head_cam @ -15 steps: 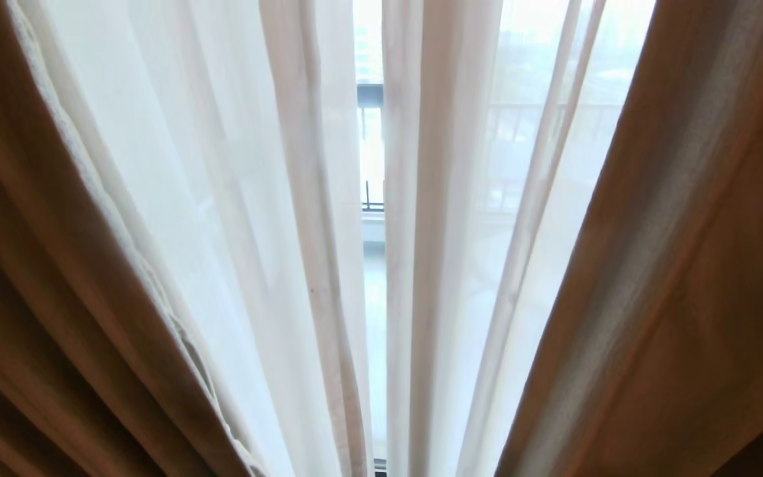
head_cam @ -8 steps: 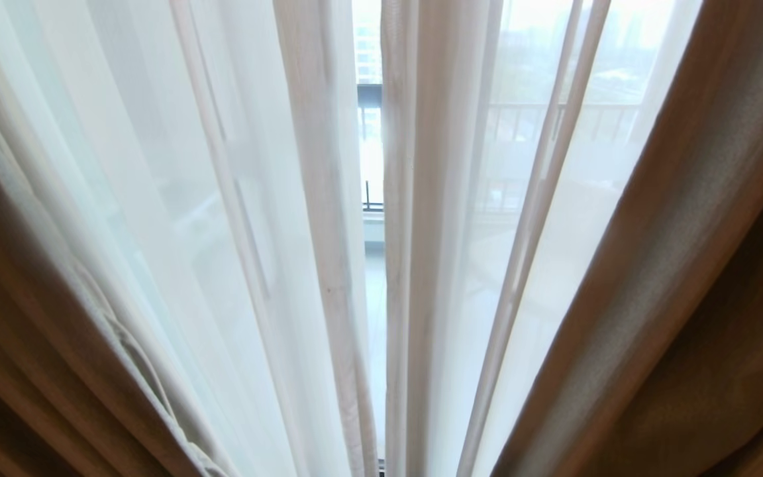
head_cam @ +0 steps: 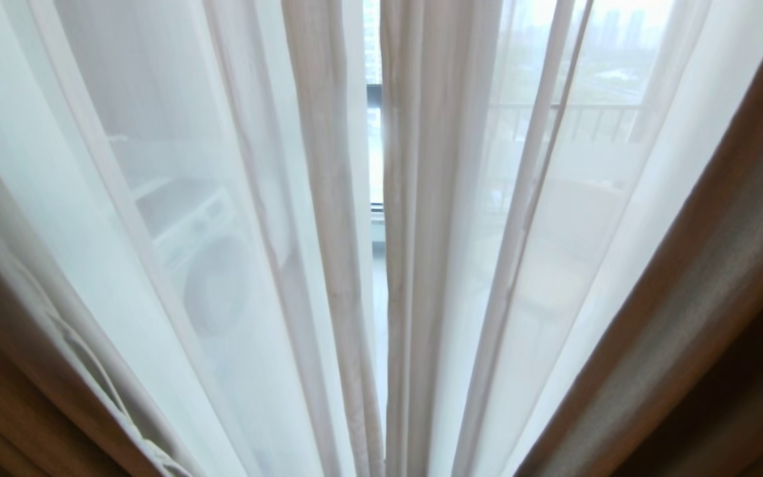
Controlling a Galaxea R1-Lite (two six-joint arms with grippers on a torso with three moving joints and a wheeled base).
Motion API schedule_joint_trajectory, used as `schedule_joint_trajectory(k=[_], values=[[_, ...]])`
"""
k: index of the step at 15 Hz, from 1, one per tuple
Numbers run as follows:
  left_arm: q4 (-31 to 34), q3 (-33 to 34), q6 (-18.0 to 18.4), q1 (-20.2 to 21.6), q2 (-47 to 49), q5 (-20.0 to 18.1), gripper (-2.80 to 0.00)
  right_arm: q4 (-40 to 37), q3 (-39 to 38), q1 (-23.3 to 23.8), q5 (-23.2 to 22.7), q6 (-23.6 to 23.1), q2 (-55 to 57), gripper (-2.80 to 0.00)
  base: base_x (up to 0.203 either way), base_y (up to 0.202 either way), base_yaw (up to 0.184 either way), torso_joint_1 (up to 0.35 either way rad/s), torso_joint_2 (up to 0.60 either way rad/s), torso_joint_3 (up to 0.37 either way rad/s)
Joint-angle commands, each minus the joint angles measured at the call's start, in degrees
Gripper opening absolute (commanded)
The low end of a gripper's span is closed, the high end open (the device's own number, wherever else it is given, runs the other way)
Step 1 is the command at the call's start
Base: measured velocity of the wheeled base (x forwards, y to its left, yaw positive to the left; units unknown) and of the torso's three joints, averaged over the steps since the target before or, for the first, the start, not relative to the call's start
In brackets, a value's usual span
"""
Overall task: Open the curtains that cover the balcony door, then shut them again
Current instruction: Pull the outer curtains open on both sides
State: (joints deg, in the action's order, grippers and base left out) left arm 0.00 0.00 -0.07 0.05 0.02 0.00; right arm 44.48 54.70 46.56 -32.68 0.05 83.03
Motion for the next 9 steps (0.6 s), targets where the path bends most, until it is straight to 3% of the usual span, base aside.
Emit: schedule_joint_trajectory(k=[1,9], values=[[0.0,0.0,0.0,0.0,0.0,0.0,-2.80,0.2,-1.4,1.1,-0.2,0.0,-2.7,0.00,0.000,0.000,0.000,0.000,0.00,0.000],[0.0,0.0,0.0,0.0,0.0,0.0,-2.80,0.0,-15.1,10.9,-0.2,-0.1,-20.0,0.00,0.000,0.000,0.000,0.000,0.00,0.000]])
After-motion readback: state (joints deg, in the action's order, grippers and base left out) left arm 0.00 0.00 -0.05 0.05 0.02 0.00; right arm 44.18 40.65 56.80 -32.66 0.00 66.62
